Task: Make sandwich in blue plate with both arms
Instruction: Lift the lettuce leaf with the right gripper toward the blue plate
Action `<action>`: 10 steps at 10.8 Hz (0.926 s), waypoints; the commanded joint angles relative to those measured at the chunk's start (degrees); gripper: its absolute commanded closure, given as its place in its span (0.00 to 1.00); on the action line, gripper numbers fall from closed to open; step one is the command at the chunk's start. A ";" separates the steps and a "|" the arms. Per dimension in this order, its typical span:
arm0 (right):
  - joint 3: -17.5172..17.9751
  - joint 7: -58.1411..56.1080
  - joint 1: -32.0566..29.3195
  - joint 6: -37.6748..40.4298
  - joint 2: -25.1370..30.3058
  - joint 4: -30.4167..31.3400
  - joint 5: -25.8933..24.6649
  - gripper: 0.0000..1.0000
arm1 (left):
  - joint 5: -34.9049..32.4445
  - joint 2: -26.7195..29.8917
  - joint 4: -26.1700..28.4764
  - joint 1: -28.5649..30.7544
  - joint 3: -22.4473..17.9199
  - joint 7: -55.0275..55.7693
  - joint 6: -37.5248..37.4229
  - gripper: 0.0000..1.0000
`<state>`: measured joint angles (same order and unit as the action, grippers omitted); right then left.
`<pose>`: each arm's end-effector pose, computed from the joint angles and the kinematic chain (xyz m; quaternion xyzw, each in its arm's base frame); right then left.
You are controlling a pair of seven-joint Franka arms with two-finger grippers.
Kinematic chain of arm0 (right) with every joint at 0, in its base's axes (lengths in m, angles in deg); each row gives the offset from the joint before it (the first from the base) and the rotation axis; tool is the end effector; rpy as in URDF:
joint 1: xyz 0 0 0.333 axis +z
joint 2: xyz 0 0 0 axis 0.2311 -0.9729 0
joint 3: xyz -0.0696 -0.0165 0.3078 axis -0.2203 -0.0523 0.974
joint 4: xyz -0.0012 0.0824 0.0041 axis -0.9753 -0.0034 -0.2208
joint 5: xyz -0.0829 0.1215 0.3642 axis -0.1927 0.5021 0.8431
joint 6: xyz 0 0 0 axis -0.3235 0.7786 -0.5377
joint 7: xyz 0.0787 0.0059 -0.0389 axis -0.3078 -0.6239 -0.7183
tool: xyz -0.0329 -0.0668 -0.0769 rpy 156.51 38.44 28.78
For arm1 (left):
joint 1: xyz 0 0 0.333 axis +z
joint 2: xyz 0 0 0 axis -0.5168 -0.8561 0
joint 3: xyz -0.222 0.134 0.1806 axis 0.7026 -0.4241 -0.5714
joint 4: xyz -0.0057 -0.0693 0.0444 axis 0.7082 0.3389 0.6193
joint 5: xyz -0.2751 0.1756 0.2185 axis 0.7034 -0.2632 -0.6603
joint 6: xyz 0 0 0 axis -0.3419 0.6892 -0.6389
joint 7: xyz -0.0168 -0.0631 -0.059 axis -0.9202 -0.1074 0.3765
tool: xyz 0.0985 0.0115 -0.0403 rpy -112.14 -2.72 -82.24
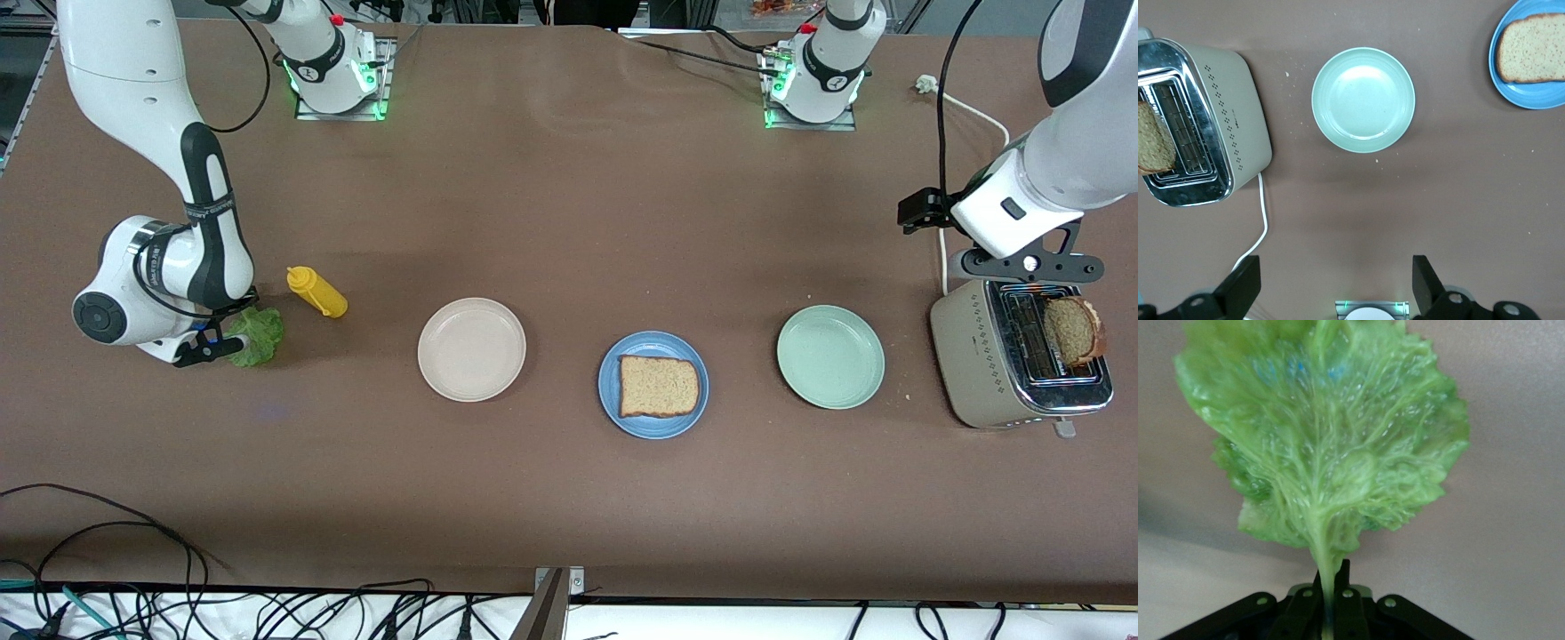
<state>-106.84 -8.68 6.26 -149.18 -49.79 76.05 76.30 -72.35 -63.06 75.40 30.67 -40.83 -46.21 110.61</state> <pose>0.5750 -0.0881 0.1723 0.9691 0.1394 -0.2033 0.0023 0.5714 -0.0680 0.5682 -0.9916 0.0454 0.1079 0.0556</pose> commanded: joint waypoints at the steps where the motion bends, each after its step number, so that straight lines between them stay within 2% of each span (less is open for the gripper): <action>1: -0.13 -4.01 -0.55 0.94 1.36 -2.91 1.23 1.00 | -0.93 3.60 4.74 0.36 -2.09 0.65 5.51 0.00; 3: -1.62 -6.66 -0.72 6.27 2.68 -7.92 1.23 1.00 | 6.60 3.52 5.01 0.71 -6.55 0.22 6.48 0.00; 6: -3.12 -7.10 -0.72 17.87 4.35 -17.58 1.06 1.00 | 7.25 4.39 6.85 0.71 -7.28 -0.22 8.42 0.00; 10: -2.07 -7.46 0.85 34.48 7.43 -33.74 1.23 1.00 | 6.64 4.04 6.25 0.63 -7.02 -0.13 7.72 0.00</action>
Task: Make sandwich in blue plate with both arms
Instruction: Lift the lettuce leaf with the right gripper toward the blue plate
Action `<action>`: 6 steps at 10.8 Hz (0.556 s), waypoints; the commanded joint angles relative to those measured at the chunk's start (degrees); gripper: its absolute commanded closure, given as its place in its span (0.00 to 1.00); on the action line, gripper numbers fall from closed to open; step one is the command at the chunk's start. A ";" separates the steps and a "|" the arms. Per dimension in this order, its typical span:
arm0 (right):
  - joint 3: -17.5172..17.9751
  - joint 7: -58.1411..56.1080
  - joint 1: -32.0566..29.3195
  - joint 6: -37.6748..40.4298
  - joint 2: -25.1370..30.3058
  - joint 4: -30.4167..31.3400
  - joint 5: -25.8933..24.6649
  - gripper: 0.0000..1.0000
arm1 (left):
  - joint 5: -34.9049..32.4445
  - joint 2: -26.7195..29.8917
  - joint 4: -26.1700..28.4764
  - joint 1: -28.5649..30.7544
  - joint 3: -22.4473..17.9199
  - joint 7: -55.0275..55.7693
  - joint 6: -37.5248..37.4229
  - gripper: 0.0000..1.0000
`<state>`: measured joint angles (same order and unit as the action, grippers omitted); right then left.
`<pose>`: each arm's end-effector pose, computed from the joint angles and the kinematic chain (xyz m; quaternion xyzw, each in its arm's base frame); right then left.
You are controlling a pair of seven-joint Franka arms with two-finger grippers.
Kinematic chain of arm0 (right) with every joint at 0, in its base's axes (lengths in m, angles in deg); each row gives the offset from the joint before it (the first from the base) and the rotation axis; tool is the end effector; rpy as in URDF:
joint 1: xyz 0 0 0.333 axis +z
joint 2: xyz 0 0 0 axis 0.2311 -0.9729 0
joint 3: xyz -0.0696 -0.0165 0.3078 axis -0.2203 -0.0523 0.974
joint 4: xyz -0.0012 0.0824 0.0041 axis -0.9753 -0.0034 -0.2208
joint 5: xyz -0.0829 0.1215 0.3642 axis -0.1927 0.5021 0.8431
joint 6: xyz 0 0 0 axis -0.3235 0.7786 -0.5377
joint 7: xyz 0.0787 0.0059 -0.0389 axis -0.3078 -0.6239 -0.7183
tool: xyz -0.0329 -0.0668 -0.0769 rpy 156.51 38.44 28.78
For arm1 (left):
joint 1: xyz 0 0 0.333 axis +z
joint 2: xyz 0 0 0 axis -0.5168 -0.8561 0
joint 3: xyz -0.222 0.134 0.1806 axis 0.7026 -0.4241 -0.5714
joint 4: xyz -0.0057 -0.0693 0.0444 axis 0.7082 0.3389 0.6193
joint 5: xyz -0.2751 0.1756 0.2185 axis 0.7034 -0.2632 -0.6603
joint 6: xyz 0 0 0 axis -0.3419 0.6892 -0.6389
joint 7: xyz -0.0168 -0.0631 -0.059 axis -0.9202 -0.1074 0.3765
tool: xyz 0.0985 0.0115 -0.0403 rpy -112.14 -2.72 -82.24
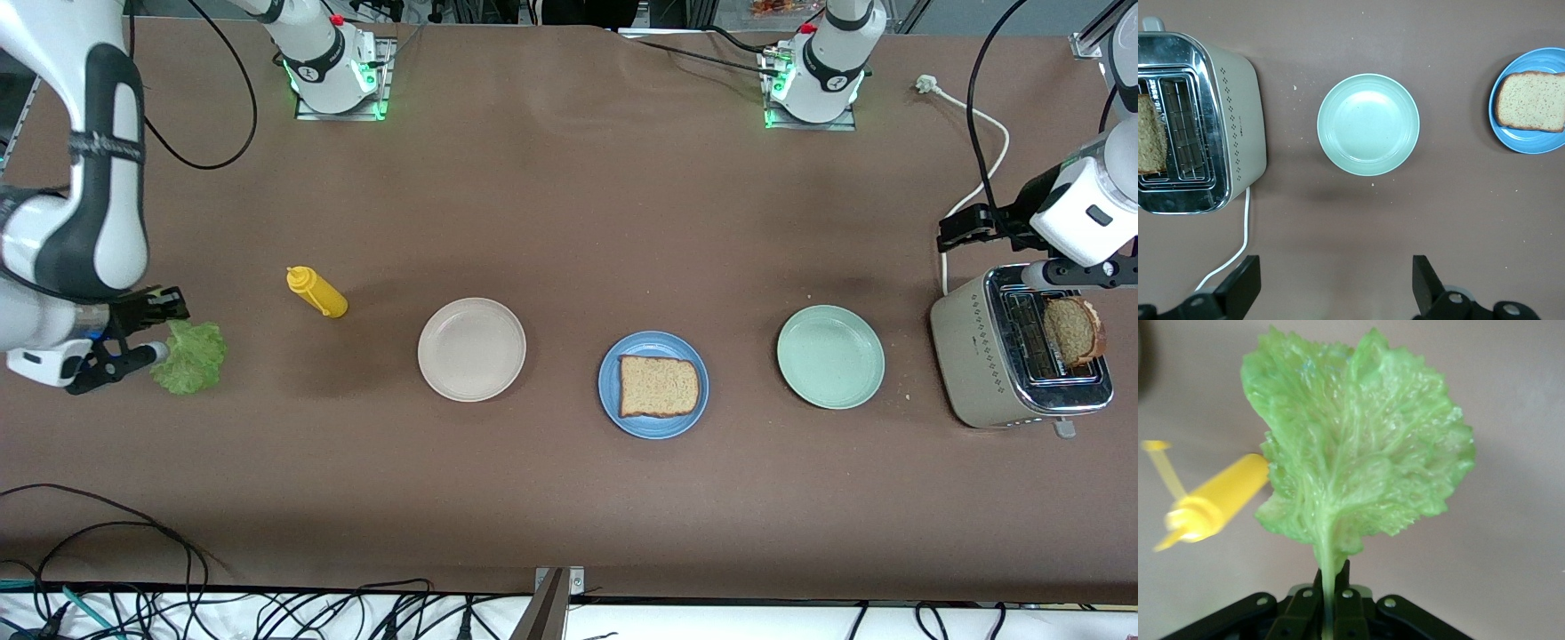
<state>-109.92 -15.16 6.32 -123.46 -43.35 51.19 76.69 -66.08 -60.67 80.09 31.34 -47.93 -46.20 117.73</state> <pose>0.6515 -0.0686 0.3883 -0.9652 -0.2124 0.1487 0.0323 0.5748 -0.0081 0.5619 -0.9972 -0.0200 0.0719 0.0010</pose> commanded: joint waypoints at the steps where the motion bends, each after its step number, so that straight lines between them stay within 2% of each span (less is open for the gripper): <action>1: 2.32 -0.89 2.10 10.71 1.08 -12.49 0.84 1.00 | 0.27 1.65 1.56 -0.14 0.34 0.03 0.51 0.00; 2: 4.16 -0.62 3.25 11.25 1.51 -14.61 1.28 1.00 | 0.27 1.65 1.56 -0.14 0.34 -0.06 0.51 0.00; 4: 8.56 -0.27 4.74 10.82 2.57 -16.64 6.18 1.00 | 0.19 1.65 1.56 -0.14 0.34 -0.06 -0.36 0.00; 6: 12.86 -0.27 7.99 4.97 2.57 -18.23 9.27 1.00 | 0.10 1.48 1.30 -0.14 0.25 -0.15 -0.72 0.00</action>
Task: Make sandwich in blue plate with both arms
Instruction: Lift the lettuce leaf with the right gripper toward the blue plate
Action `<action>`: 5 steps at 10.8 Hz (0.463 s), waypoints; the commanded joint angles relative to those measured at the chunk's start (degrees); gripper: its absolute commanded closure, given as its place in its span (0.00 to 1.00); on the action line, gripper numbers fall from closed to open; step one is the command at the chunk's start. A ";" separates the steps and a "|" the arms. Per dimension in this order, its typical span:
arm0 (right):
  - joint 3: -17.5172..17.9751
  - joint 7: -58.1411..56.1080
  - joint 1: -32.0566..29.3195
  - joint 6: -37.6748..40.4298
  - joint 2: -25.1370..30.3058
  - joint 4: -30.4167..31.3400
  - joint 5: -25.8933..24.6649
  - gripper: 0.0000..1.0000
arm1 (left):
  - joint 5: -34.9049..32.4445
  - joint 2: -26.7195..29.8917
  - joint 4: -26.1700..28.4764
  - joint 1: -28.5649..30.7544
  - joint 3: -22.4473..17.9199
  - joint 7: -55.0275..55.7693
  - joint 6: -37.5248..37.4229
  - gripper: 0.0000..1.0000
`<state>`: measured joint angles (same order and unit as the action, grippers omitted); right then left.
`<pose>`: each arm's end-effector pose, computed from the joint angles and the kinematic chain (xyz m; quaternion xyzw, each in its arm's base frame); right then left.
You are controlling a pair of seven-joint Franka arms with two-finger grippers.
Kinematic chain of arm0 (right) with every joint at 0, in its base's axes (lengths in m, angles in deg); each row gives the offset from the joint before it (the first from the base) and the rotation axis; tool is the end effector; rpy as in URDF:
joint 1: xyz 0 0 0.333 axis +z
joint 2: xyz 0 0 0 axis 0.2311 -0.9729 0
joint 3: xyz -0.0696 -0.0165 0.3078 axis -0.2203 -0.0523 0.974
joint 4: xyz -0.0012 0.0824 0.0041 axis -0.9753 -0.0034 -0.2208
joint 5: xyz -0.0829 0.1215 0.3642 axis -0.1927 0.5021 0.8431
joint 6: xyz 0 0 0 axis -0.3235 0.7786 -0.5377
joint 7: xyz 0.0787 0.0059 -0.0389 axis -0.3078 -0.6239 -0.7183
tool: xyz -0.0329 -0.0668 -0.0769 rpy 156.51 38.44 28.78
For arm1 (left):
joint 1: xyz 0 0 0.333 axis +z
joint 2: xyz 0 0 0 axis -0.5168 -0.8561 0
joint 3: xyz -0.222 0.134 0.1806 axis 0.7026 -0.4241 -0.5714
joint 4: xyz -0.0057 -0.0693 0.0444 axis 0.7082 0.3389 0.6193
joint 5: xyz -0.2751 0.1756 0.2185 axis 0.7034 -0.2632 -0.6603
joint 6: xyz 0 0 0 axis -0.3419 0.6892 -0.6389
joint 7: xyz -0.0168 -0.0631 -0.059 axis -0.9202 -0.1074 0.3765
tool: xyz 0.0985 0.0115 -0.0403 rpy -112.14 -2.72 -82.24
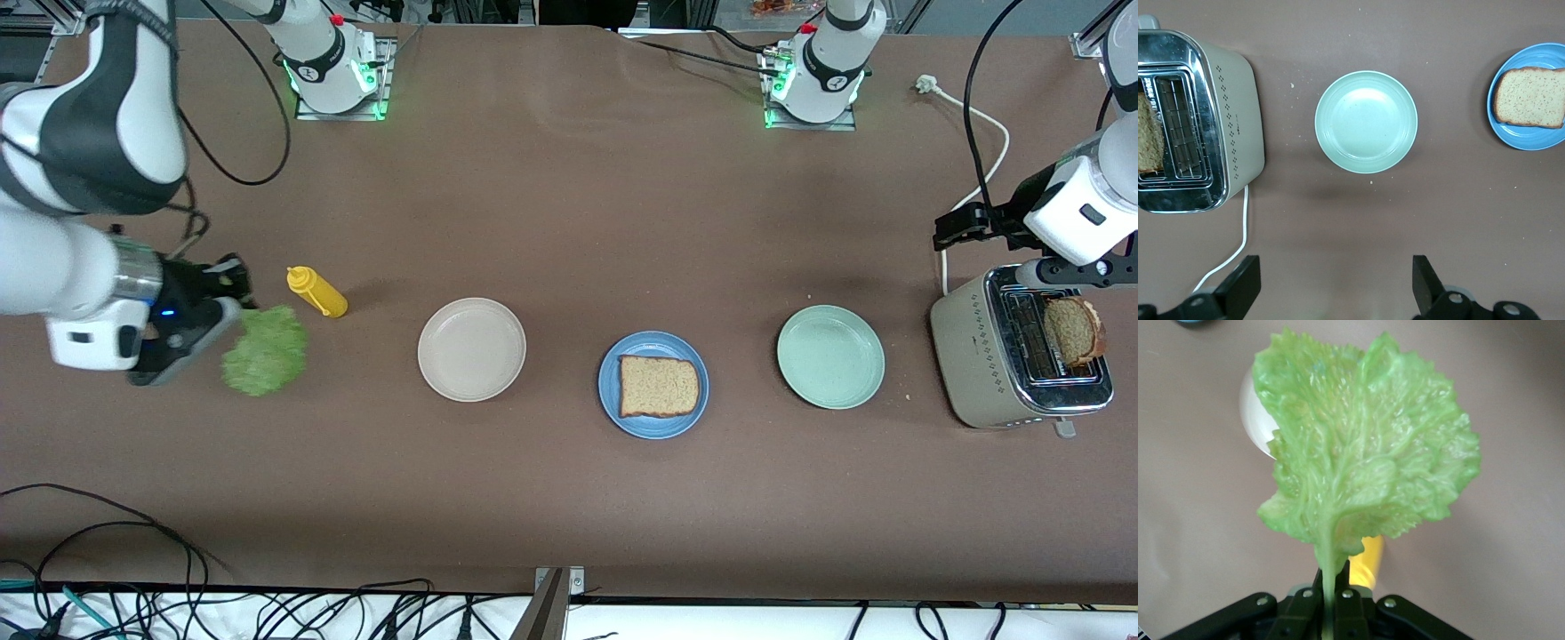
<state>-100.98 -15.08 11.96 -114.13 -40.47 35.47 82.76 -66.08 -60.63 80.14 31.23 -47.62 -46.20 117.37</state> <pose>0.6595 0.1169 0.5133 -0.9264 -0.3593 0.0665 0.0912 0.5738 -0.0122 0.5615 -0.9970 -0.0163 0.0751 0.0011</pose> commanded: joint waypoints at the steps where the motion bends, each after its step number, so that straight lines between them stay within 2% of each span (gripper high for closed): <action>1: 5.86 -0.35 3.93 -8.76 -0.47 -2.52 3.56 1.00 | 0.10 1.44 1.24 -0.02 -0.06 -0.15 -0.35 0.00; 3: 11.05 0.17 7.01 -19.03 -1.79 -2.35 3.47 1.00 | -1.12 1.44 1.24 0.07 -0.06 -0.24 -0.35 0.00; 5: 12.47 3.50 11.48 -28.44 -5.03 -2.43 3.47 1.00 | -1.22 1.44 1.24 0.07 -0.06 -0.24 -0.35 0.00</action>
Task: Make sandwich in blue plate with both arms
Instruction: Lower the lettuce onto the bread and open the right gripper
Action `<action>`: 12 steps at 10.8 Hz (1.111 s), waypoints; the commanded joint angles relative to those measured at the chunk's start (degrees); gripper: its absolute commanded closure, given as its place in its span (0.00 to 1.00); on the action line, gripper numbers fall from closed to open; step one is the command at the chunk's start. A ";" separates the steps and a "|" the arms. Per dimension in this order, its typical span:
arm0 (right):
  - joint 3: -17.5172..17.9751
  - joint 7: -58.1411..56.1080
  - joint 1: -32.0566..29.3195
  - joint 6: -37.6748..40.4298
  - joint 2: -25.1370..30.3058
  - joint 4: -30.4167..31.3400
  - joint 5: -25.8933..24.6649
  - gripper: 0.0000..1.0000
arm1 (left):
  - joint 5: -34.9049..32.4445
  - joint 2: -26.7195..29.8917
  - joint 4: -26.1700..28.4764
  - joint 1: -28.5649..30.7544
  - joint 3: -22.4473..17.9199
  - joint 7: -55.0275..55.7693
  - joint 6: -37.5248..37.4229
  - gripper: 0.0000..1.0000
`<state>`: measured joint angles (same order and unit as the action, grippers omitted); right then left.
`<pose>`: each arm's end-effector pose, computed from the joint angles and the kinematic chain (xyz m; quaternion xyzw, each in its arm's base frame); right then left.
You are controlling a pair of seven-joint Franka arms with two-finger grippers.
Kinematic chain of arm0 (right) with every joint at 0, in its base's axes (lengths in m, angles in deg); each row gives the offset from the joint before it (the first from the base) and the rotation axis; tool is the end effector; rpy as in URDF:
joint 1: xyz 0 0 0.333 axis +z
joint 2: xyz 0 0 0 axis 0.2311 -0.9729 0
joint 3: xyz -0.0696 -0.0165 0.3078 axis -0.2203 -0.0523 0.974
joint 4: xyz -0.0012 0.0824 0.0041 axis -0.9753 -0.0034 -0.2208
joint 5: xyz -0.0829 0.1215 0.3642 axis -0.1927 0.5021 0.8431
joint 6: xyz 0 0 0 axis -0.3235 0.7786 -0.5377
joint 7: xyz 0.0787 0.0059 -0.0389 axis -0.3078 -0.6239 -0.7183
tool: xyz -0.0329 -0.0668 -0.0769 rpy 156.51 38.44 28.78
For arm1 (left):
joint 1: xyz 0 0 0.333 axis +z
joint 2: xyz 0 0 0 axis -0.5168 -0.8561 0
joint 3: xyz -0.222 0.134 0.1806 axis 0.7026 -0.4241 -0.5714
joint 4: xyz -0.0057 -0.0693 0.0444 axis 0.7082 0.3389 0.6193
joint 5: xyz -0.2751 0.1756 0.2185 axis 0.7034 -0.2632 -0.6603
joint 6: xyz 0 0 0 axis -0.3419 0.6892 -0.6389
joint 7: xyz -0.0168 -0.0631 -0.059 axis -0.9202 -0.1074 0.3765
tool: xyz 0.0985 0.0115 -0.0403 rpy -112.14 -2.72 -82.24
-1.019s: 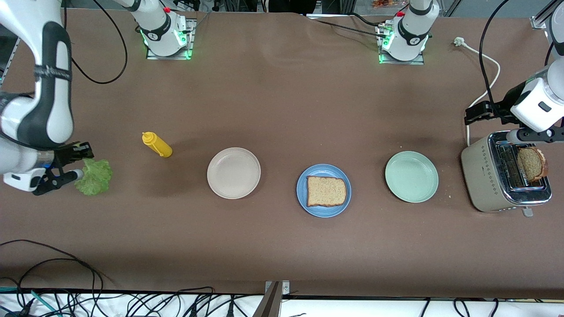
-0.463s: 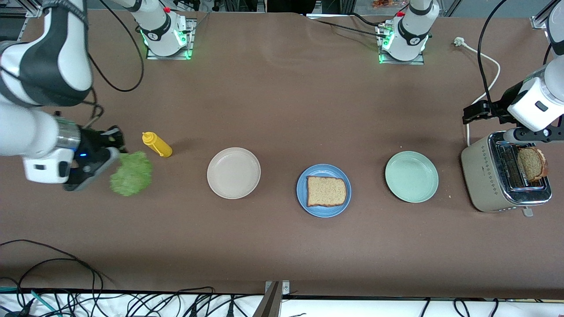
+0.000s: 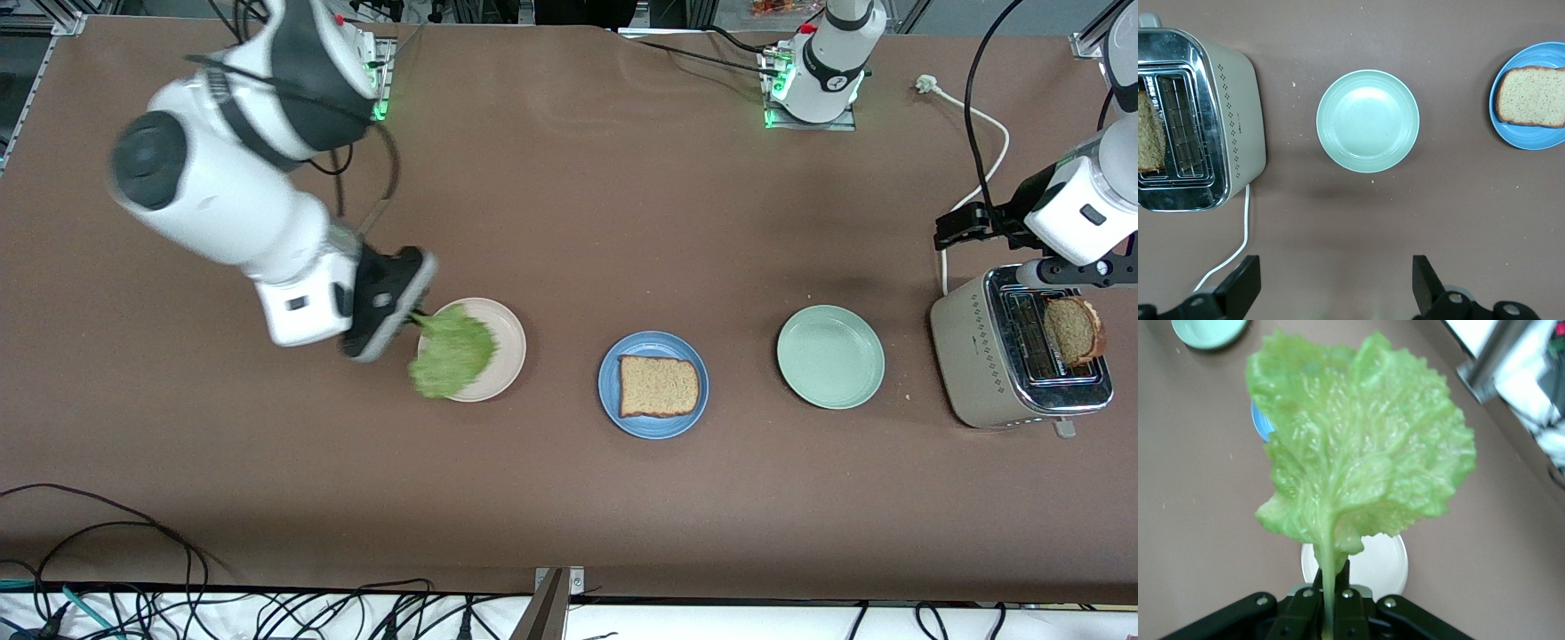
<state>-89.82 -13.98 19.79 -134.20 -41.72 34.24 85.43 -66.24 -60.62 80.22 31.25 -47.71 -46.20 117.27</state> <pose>0.6431 0.3146 0.5265 -0.8698 -0.4713 -0.0875 0.1170 0.5735 -0.0108 0.5608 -0.9969 -0.0172 0.0765 0.0026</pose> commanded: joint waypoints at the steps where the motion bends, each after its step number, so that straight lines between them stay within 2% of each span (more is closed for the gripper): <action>1: 1.31 2.76 7.15 -14.42 -5.54 -1.12 0.63 1.00 | -1.06 1.34 1.17 0.05 0.04 -0.24 -0.26 0.00; 7: 1.14 3.21 18.95 -38.60 -18.02 -1.03 -0.69 1.00 | -0.97 1.25 1.17 2.24 -0.23 -0.41 -0.17 0.00; 10: 1.13 2.68 20.46 -50.22 -23.91 -1.20 -2.36 1.00 | -0.97 1.08 1.17 2.33 -0.23 -0.41 -0.08 0.00; 12: 1.05 2.68 20.46 -54.45 -26.90 -1.20 -2.97 1.00 | -0.97 1.08 1.17 2.68 -0.32 -0.41 -0.08 0.00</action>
<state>-88.10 -11.15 40.16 -184.56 -65.53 34.45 83.76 -66.30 -60.63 80.45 33.42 -48.19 -46.20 117.27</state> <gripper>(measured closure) 0.956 0.000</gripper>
